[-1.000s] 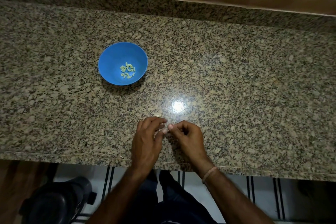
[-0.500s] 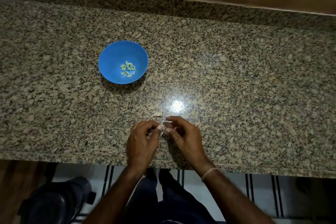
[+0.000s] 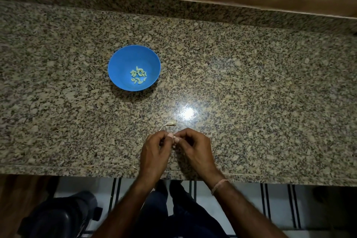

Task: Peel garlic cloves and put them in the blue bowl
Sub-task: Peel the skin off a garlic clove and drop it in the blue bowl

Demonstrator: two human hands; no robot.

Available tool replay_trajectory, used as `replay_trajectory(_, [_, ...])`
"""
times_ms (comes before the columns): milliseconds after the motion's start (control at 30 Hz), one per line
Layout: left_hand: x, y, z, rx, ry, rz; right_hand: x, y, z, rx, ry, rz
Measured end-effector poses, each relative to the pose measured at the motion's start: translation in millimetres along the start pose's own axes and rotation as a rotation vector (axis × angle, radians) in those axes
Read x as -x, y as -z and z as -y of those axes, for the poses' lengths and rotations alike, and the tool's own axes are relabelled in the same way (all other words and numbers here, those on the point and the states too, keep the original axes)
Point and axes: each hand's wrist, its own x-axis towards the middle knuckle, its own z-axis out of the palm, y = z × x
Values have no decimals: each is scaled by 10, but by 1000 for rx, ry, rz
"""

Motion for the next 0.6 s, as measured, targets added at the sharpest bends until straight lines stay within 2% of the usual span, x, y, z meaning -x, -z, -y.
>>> replay_trajectory(67, [-25,83,46,-37,-26,-24,-1,-35,-2,26,13,-17])
replay_trajectory(200, [-158,405,189,-184,-73,-250,-1,-27,-87,183,37,-71])
replay_trajectory(267, [-249,557,284,-265,-78,-304,1,-18,-117,236,36,-69])
replay_trajectory(367, [-342,678,428,-358,-108,-263,32,-26,-126,252,25,-86])
replay_trajectory(467, [-218,625,347,-344,-180,-284,87,-1,-96,192,-16,-153])
replay_trajectory(600, [55,196,146,-281,-263,-40,161,118,-102,156,-39,-254])
